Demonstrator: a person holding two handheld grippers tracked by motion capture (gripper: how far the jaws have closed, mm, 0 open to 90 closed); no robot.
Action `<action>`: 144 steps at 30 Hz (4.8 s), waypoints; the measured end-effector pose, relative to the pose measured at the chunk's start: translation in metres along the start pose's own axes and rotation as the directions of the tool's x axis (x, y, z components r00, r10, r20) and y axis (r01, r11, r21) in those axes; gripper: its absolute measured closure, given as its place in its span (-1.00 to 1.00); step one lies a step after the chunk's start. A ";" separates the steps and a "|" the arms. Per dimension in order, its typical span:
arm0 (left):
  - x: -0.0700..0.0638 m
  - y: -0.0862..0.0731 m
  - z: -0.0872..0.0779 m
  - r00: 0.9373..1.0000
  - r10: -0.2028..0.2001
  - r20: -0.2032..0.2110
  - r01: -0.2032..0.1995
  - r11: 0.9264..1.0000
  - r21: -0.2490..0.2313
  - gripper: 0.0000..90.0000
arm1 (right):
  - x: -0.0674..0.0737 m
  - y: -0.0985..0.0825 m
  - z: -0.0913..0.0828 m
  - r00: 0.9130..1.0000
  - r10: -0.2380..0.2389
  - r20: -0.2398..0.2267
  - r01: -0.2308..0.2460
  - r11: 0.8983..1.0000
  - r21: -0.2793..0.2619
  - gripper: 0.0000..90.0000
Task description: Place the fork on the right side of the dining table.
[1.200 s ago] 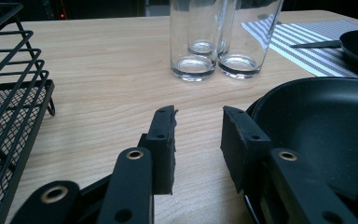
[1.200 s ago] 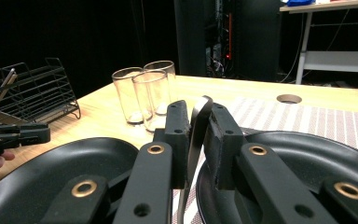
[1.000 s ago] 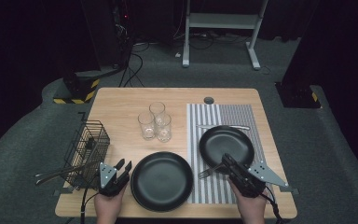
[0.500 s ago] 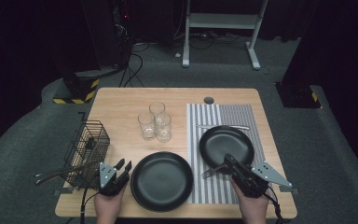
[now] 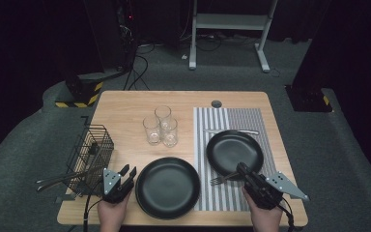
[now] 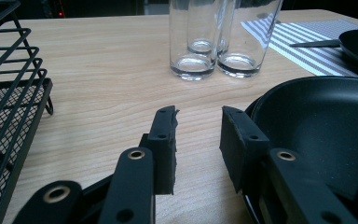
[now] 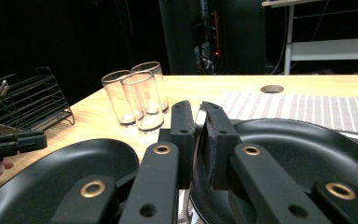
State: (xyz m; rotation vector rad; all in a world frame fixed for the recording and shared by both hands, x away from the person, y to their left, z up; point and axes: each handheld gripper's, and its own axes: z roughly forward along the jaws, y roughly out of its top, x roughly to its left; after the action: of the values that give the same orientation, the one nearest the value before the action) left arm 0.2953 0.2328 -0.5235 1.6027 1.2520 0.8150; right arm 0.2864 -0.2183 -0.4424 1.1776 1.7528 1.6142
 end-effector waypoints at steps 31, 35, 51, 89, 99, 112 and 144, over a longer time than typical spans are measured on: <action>0.000 0.000 0.000 1.000 0.001 -0.002 -0.001 1.000 -0.001 0.47 | -0.033 -0.021 -0.010 0.991 0.033 0.128 -0.040 0.998 0.052 0.67; -0.001 0.000 0.000 1.000 0.002 -0.001 -0.002 1.000 -0.001 0.47 | -0.035 -0.022 -0.011 0.991 0.033 0.133 -0.041 0.997 0.058 0.65; 0.000 0.000 0.000 1.000 -0.001 0.000 0.001 1.000 0.000 0.47 | -0.044 -0.030 -0.012 0.988 0.016 0.151 -0.029 0.996 0.082 0.58; 0.000 0.000 0.000 1.000 -0.002 0.000 0.002 1.000 0.001 0.47 | -0.065 -0.044 -0.020 0.988 -0.003 0.154 -0.019 0.989 0.144 0.42; 0.000 0.000 0.000 1.000 -0.002 0.000 0.002 1.000 0.000 0.47 | -0.071 -0.051 -0.021 0.985 0.014 0.171 -0.042 0.986 0.164 0.41; 0.000 0.000 -0.001 1.000 -0.005 0.002 0.005 1.000 -0.001 0.47 | -0.076 -0.054 -0.020 0.980 0.020 0.196 -0.055 0.983 0.174 0.39; 0.001 0.000 0.000 1.000 -0.006 0.004 0.006 1.000 0.002 0.47 | -0.075 -0.051 -0.016 0.980 0.008 0.200 -0.044 0.983 0.178 0.40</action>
State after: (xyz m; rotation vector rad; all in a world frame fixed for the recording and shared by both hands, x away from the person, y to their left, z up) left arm 0.2950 0.2338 -0.5237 1.6004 1.2550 0.8064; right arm 0.2979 -0.2860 -0.5031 1.3995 1.7896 1.3209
